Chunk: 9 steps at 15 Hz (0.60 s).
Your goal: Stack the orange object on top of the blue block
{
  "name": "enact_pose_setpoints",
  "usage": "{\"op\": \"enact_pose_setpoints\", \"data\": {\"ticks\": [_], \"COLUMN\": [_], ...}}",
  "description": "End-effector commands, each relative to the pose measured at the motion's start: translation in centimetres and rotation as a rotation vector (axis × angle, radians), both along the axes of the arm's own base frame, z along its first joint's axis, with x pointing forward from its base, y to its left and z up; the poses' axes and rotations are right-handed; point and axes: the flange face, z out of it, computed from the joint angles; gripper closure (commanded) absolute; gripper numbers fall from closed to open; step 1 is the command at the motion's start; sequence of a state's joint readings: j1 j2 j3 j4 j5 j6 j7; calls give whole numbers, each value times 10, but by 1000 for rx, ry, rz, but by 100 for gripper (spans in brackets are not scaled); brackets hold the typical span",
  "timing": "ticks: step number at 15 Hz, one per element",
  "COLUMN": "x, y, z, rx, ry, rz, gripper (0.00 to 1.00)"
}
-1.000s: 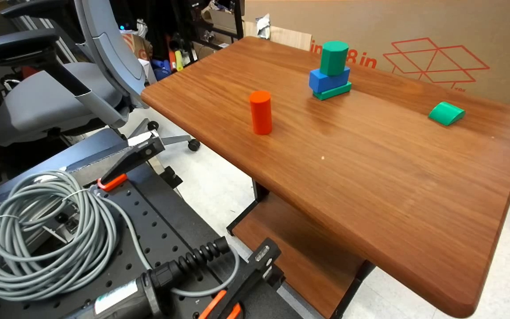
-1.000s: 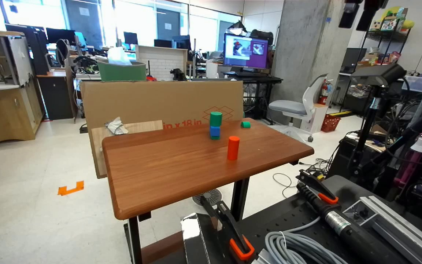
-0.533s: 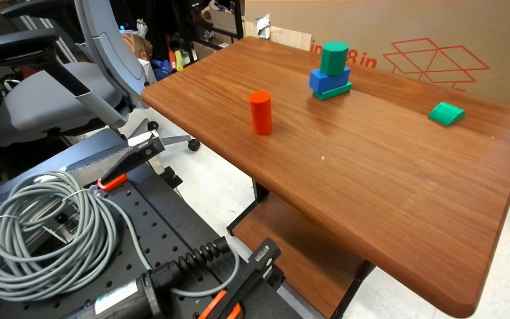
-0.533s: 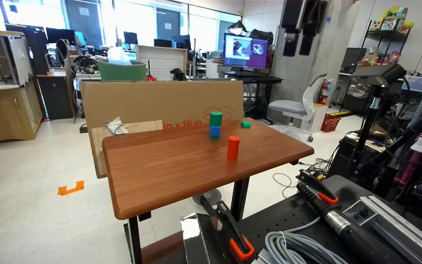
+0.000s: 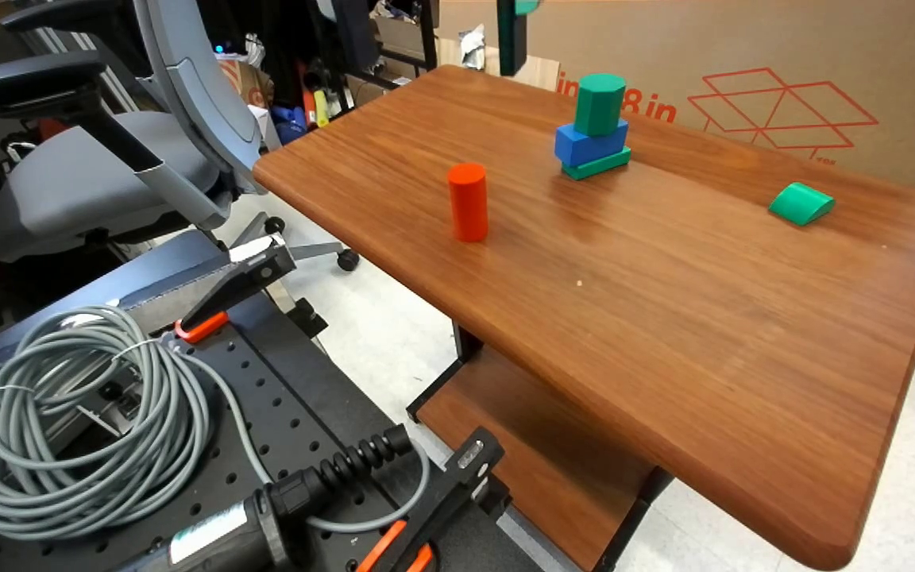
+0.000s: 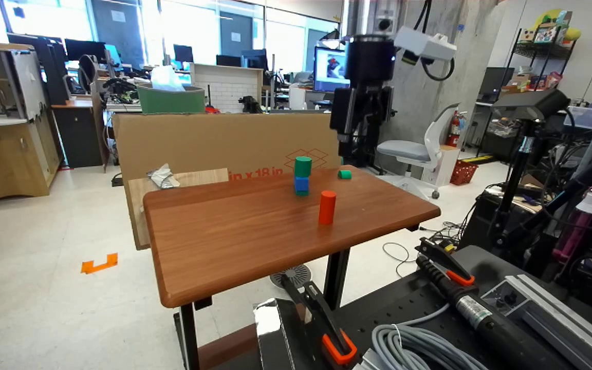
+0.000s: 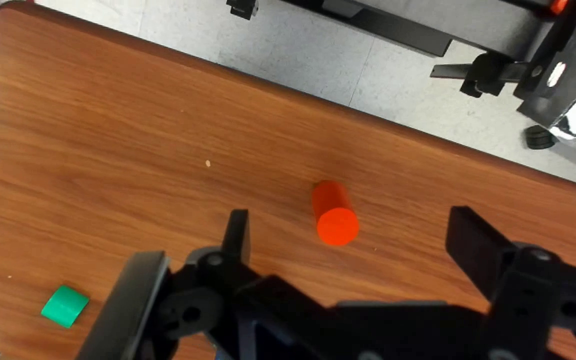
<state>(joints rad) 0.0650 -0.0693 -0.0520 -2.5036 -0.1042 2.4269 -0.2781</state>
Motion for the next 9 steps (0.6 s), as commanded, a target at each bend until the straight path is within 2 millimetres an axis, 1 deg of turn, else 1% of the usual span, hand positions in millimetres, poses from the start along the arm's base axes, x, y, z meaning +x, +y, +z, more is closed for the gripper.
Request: {"op": "enact_pose_setpoints", "data": {"ticks": [1, 5, 9], "x": [25, 41, 56], "y": [9, 14, 18], "z": [-37, -67, -85], "rx": [24, 64, 55], "ry": [30, 72, 90], "rz": [-59, -107, -135], "gripper": [0, 0, 0]}}
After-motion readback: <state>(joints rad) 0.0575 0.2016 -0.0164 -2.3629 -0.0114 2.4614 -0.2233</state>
